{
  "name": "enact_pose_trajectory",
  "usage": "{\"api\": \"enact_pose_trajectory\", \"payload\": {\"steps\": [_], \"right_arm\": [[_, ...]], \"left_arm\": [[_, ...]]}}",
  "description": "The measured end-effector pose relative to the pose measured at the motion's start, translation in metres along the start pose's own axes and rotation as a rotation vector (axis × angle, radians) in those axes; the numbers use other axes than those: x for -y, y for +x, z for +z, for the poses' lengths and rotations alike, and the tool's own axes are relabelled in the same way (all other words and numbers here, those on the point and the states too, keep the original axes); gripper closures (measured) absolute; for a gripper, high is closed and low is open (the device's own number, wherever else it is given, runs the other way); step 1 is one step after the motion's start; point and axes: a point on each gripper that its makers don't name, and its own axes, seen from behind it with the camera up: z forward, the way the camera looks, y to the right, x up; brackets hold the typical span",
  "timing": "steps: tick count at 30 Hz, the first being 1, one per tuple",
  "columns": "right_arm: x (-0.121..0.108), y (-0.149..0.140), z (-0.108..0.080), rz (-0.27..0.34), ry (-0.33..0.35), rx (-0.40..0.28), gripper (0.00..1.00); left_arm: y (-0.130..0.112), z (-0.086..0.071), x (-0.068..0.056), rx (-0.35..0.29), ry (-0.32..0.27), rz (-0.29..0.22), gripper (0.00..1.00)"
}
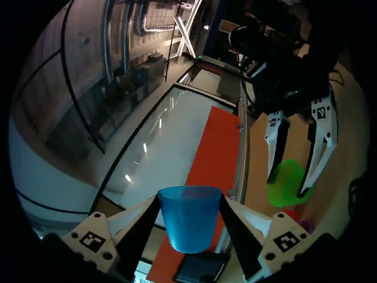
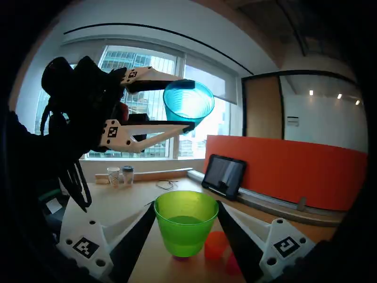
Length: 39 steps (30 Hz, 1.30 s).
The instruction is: Pour water
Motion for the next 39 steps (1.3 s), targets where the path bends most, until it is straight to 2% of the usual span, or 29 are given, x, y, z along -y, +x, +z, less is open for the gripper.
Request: {"api": "enact_pose_trajectory", "payload": {"steps": [18, 24, 32, 39], "right_arm": [[-0.006, 0.005, -0.007, -0.007, -0.018, -0.01, 0.06], [-0.007, 0.005, -0.008, -0.016, -0.023, -0.011, 0.06], [-0.008, 0.007, -0.01, -0.016, -0.027, -0.016, 0.06], [-0.01, 0.01, -0.013, -0.018, -0.033, -0.021, 0.06]], "left_arm": [[-0.026, -0.006, 0.008, 0.067, -0.043, -0.4, 0.12], [-0.034, -0.006, 0.01, 0.089, -0.051, -0.504, 0.12], [-0.036, -0.005, 0.013, 0.084, -0.058, -0.663, 0.12], [-0.042, -0.009, 0.014, 0.08, -0.073, -0.829, 0.13]]}}
